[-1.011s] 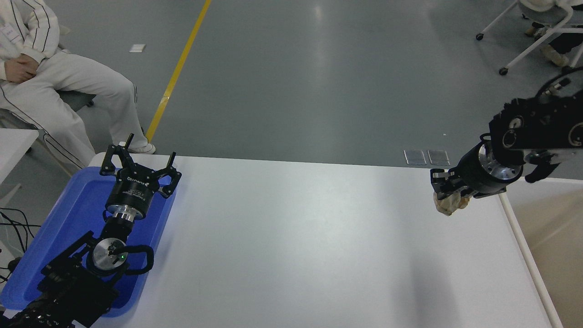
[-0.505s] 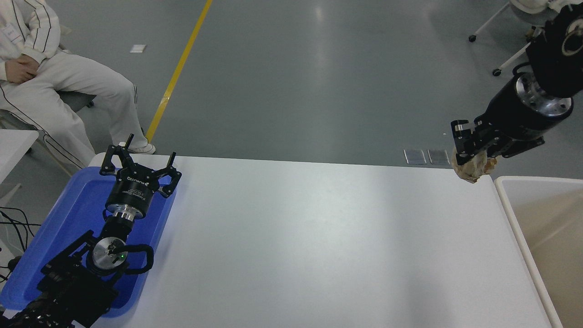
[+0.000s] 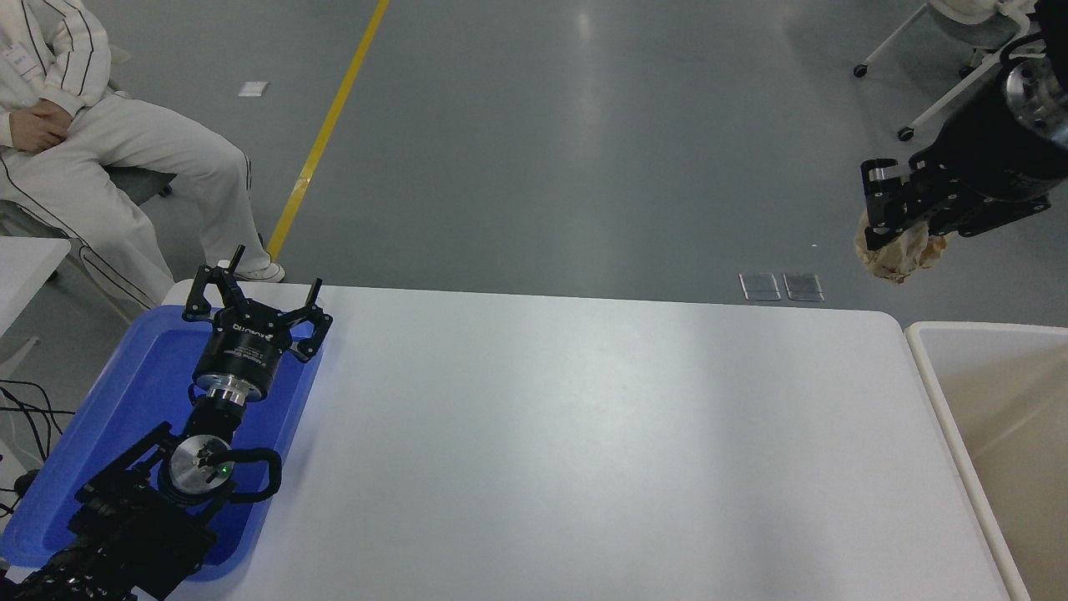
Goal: Pick up paper ball place in dustbin
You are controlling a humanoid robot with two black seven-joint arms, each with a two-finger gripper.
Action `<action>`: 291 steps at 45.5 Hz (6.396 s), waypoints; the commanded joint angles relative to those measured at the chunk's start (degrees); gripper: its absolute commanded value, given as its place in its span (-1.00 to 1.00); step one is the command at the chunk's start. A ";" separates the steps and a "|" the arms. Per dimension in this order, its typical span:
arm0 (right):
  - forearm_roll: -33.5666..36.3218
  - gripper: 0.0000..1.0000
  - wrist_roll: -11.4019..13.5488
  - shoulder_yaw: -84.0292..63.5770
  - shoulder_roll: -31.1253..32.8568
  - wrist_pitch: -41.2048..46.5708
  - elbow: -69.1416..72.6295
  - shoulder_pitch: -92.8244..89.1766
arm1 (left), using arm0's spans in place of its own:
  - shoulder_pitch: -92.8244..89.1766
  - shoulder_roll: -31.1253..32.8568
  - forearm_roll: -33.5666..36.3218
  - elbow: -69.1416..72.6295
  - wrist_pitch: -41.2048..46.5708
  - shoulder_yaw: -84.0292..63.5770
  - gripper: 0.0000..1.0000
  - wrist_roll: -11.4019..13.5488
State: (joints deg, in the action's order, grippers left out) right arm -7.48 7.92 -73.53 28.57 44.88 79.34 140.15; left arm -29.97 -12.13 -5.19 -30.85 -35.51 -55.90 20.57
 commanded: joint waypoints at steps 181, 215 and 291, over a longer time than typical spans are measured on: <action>-1.39 1.00 -0.45 60.94 -4.15 -50.77 -81.72 -102.89 | 0.09 0.00 -0.08 0.09 0.00 0.00 1.00 0.09; -1.22 0.99 -9.04 118.26 3.33 -50.41 -54.65 -101.83 | 0.09 0.00 -0.08 0.00 0.00 0.00 1.00 0.09; 1.51 1.00 -46.06 120.11 -8.01 -44.08 -28.45 -119.58 | 0.09 0.00 -0.08 0.00 0.00 0.00 1.00 0.09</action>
